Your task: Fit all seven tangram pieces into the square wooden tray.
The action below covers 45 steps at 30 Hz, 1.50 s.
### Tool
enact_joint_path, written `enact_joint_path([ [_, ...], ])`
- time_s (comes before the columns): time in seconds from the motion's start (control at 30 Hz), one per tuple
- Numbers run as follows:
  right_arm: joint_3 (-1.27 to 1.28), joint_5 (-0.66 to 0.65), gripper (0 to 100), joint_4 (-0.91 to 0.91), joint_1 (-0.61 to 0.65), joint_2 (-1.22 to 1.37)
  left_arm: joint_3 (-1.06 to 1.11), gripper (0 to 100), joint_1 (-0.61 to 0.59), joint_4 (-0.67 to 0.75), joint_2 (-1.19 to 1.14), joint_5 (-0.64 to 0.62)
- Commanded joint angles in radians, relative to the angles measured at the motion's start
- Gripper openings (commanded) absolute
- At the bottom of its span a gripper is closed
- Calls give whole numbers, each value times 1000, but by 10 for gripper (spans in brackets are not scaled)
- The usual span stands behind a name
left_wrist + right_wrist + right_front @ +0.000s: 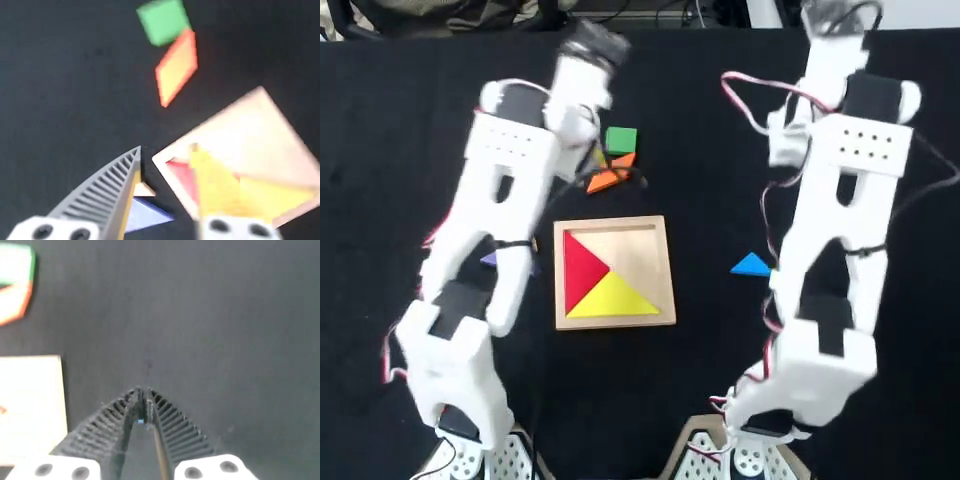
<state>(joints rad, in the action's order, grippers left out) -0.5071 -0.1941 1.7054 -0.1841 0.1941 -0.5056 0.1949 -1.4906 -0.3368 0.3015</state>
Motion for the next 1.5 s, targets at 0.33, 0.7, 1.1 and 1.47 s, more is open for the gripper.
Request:
enact_joint_path([
  [0.33, 1018, -28, 11, -626, 75, -374, -68, 343, 7, 186, -258, 451],
  [0.7, 1167, -34, 11, -802, 175, -403, -134, 339, 38, 324, -399, 407],
  [1.1, 1182, -37, 11, -821, 176, -403, -119, 323, 94, 439, -411, 147],
  [1.47, 1199, -37, 11, -841, 176, -404, 50, 177, 120, 738, -411, -29],
])
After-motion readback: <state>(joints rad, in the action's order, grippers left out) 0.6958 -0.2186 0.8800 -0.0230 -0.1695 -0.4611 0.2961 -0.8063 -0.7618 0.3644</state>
